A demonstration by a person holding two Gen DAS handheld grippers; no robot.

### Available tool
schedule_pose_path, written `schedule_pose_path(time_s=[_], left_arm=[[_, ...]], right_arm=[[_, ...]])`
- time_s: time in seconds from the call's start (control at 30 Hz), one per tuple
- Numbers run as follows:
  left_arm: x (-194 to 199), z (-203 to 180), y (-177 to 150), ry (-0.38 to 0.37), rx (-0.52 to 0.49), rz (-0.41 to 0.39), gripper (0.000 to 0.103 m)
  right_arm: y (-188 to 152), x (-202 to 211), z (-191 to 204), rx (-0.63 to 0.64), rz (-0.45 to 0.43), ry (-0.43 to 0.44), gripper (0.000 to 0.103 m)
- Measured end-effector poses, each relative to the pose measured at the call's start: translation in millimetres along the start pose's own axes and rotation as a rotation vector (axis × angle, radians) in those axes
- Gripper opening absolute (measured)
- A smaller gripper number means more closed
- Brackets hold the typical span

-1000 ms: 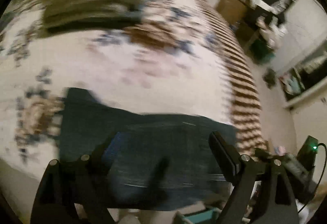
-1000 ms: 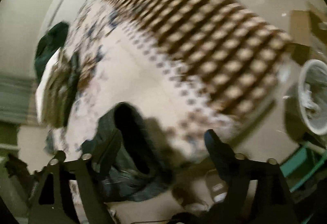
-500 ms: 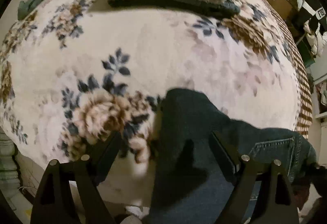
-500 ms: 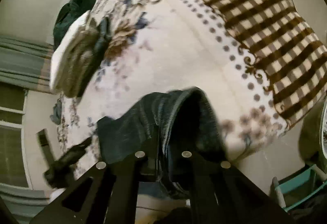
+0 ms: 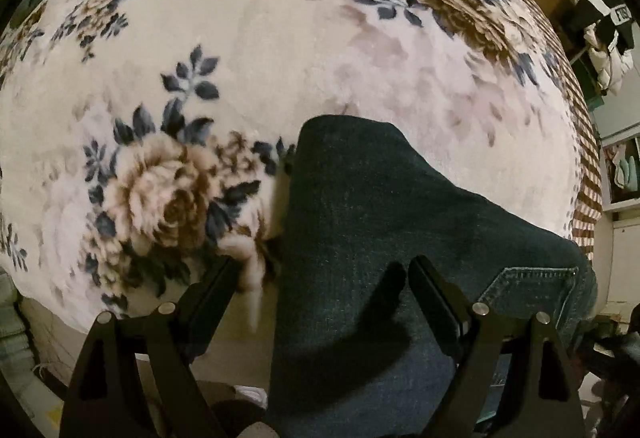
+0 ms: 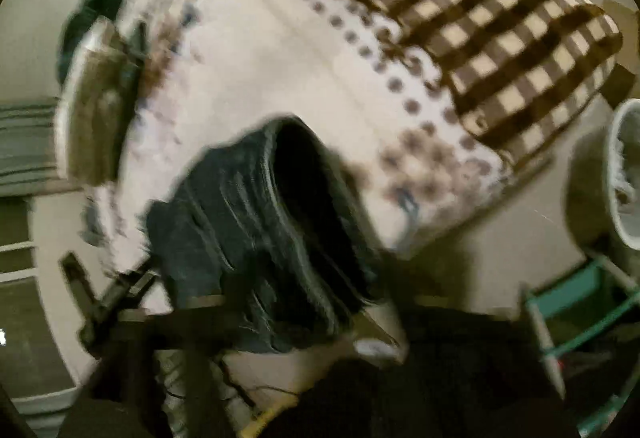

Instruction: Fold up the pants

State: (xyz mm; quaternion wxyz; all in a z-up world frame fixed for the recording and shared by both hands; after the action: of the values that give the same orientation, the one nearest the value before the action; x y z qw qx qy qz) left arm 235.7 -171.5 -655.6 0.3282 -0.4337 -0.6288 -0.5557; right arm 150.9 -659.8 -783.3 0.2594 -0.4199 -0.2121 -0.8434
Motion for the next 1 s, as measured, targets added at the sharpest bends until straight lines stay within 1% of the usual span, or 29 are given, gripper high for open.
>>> schedule_pose_path(time_s=[0.07, 0.1, 0.17, 0.2, 0.23, 0.27, 0.33, 0.37, 0.43, 0.47, 0.5, 0.53, 0.6, 0.67, 0.7, 0.73, 0.8, 0.83, 0.87, 0.97, 1.0], left_arm=[[-0.2, 2.2, 1.4, 0.000, 0.008, -0.002, 0.087], [-0.4, 4.2, 1.4, -0.001, 0.015, -0.001, 0.087], [-1.6, 8.8, 3.1, 0.001, 0.033, -0.002, 0.087], [-2.6, 10.4, 4.5, 0.002, 0.043, -0.002, 0.087], [-3.3, 12.0, 6.0, 0.001, 0.051, -0.002, 0.087], [-4.4, 13.2, 8.9, -0.002, 0.062, -0.005, 0.087], [-5.8, 14.4, 13.4, -0.008, 0.078, -0.010, 0.087], [-7.7, 15.0, 17.3, -0.016, 0.092, -0.012, 0.087], [-10.9, 16.8, 23.9, -0.025, 0.117, -0.016, 0.087], [-14.4, 16.9, 28.1, -0.038, 0.136, -0.017, 0.087], [-18.0, 16.2, 30.4, -0.048, 0.146, -0.015, 0.087], [-23.3, 15.8, 32.0, -0.053, 0.159, -0.008, 0.087], [-37.4, 15.1, 35.2, -0.071, 0.216, 0.006, 0.087], [-50.5, 10.1, 36.4, -0.119, 0.270, 0.022, 0.086], [-56.1, 6.8, 38.3, -0.141, 0.278, 0.021, 0.065], [-58.7, 4.7, 40.2, -0.158, 0.280, 0.012, 0.018], [-65.8, 4.2, 40.8, -0.168, 0.279, 0.023, 0.017], [-66.4, 6.0, 42.1, -0.172, 0.287, 0.012, 0.013], [-67.0, 11.1, 43.1, -0.166, 0.291, 0.000, 0.012], [-70.8, 27.9, 44.7, -0.171, 0.344, -0.002, 0.011], [-69.4, 27.7, 45.5, -0.180, 0.349, 0.001, 0.011]], right_arm=[[-3.3, -4.6, 0.0, -0.038, -0.011, 0.053, 0.100], [-9.1, -14.6, -3.4, -0.068, 0.022, 0.070, 0.100], [-21.3, -40.8, -14.7, -0.129, 0.108, 0.043, 0.100], [-31.0, -55.8, -18.7, -0.188, 0.174, 0.056, 0.097], [-33.4, -62.7, -17.0, -0.237, 0.176, 0.097, 0.093], [-29.1, -62.6, -13.0, -0.228, 0.136, 0.117, 0.074], [-22.5, -54.7, -5.5, -0.147, 0.075, 0.091, 0.047], [-15.9, -42.3, 0.6, -0.113, 0.028, 0.085, 0.021], [-3.5, -19.9, 9.8, -0.068, -0.041, 0.079, 0.020], [2.7, -12.9, 12.2, -0.041, -0.071, 0.063, 0.020], [6.2, -9.9, 12.7, -0.016, -0.082, 0.045, 0.020], [9.7, -10.5, 9.0, -0.013, -0.087, 0.028, 0.020], [11.3, -16.6, -2.9, -0.047, -0.062, 0.027, 0.020], [10.5, -25.9, -10.2, -0.027, -0.042, 0.004, 0.020], [9.7, -28.9, -12.2, -0.022, -0.037, -0.001, 0.020], [6.9, -28.2, -16.8, -0.025, -0.034, 0.001, 0.020], [7.5, -28.4, -21.3, -0.033, -0.035, 0.008, 0.020], [7.5, -26.7, -23.5, -0.027, -0.039, 0.007, 0.020], [7.3, -26.7, -24.3, -0.020, -0.042, 0.003, 0.020], [8.2, -31.5, -28.8, -0.028, -0.045, -0.013, 0.021], [9.2, -35.4, -26.7, -0.030, -0.043, -0.016, 0.021]])
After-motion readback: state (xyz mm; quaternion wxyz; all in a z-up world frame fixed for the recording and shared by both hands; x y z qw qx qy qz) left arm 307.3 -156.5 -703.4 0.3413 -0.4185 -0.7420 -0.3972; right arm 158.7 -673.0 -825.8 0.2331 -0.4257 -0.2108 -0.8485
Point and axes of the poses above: each gripper's, at about its wrist camera, not at the fingertips, and x roughly against the way its jaws point, z to its left, y to its top, the point moved 9 cm from there along -x, roughly the way its jaws point, and after that the axes turned 14 degrees about -z, right-handed, at the moved point
